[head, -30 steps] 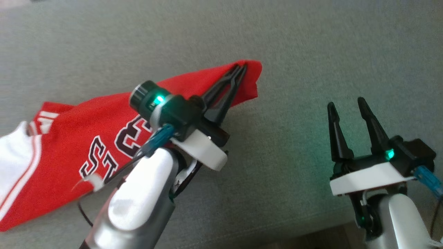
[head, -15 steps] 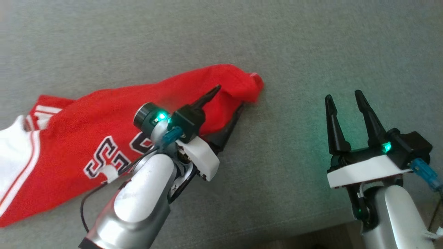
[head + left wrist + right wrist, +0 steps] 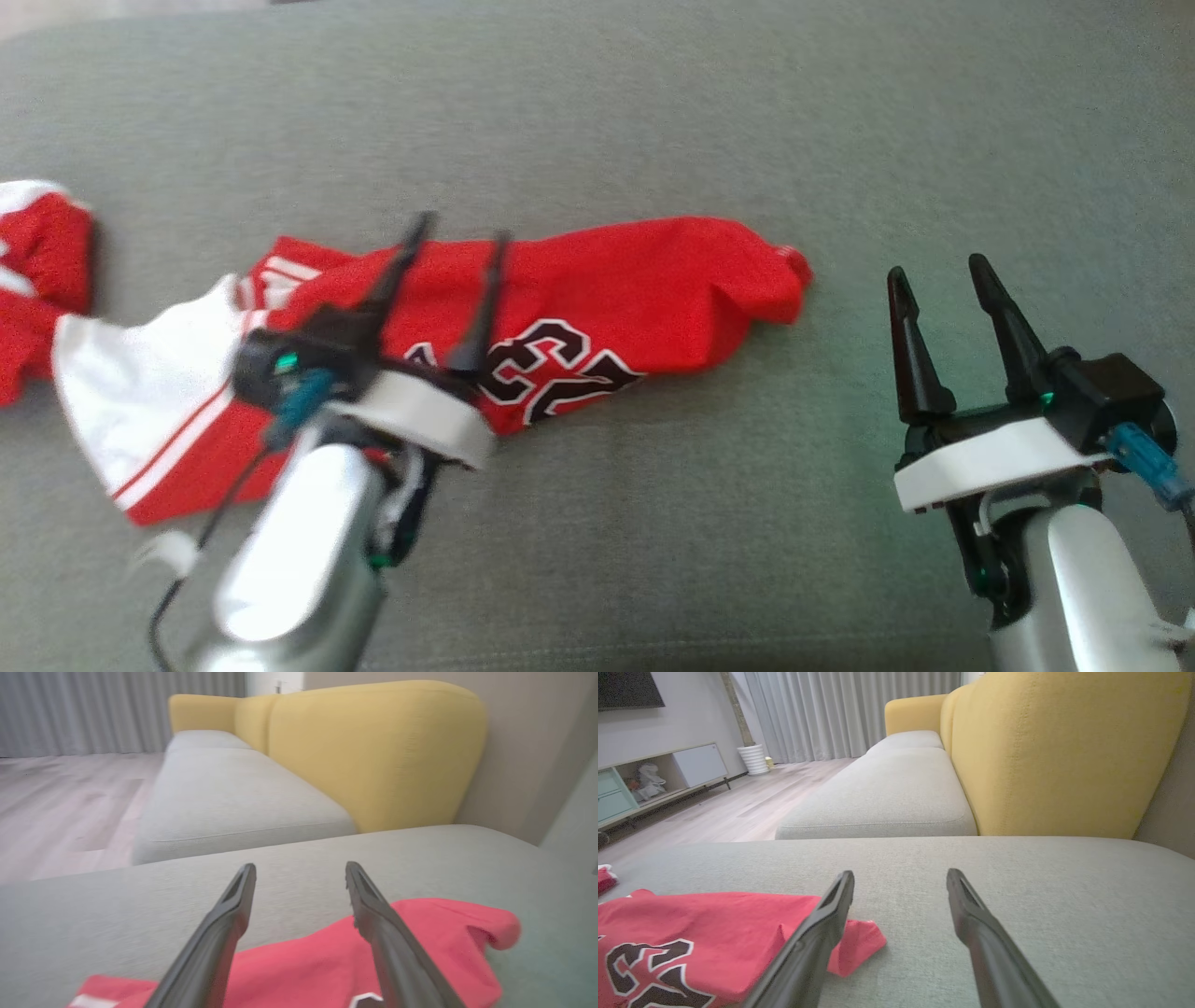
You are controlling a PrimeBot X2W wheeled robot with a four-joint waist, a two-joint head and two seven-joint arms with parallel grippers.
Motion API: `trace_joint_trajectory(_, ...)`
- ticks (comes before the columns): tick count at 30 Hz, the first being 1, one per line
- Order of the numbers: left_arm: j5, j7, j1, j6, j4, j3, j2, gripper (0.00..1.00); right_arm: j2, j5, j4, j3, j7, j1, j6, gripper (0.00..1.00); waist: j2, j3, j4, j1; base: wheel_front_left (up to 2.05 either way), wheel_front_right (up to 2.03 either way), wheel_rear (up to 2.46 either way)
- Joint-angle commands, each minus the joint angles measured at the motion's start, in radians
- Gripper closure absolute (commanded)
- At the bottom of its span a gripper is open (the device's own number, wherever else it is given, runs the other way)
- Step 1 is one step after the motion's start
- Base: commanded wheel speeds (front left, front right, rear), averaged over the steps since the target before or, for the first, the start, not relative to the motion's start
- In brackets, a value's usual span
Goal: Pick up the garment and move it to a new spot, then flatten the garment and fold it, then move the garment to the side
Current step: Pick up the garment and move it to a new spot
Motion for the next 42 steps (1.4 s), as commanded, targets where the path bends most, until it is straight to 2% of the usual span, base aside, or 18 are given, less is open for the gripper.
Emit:
trace_joint_trajectory(1, -0.008, -0.011, -0.001, 0.018, -0.044, 0.062, 0.032, 0.00, -0.004, -0.005, -0.041, 0.021, 0.007, 0.004, 0.008, 0.00, 0.0000, -0.032, 0.040, 0.0000, 0.00, 0.00, 0.00)
trace_joint_trajectory(9, -0.029, -0.012, 0.102, 0.064, -0.105, 0.197, 0.093, 0.00, -0.004, -0.012, -0.048, 0.018, 0.028, 0.019, 0.008, 0.00, 0.0000, -0.066, 0.085, 0.0000, 0.00, 0.00, 0.00)
trace_joint_trajectory(16, -0.042, -0.012, 0.201, 0.060, -0.139, 0.273, 0.128, 0.00, -0.004, -0.017, -0.047, 0.011, 0.042, 0.042, 0.008, 0.00, 0.0000, -0.101, 0.105, 0.0000, 0.00, 0.00, 0.00)
trace_joint_trajectory(24, -0.034, -0.012, 0.289, 0.045, -0.158, 0.268, 0.139, 0.00, -0.004, -0.016, -0.048, 0.007, 0.054, 0.098, 0.008, 0.00, 0.0000, -0.158, 0.106, 0.0000, 0.00, 0.00, 0.00)
trace_joint_trajectory(42, -0.022, 0.022, 0.391, 0.055, -0.209, 0.220, 0.158, 0.00, -0.004, 0.003, -0.086, -0.010, 0.083, 0.200, 0.008, 0.00, 0.0000, -0.238, 0.100, 0.0000, 0.00, 0.00, 0.00)
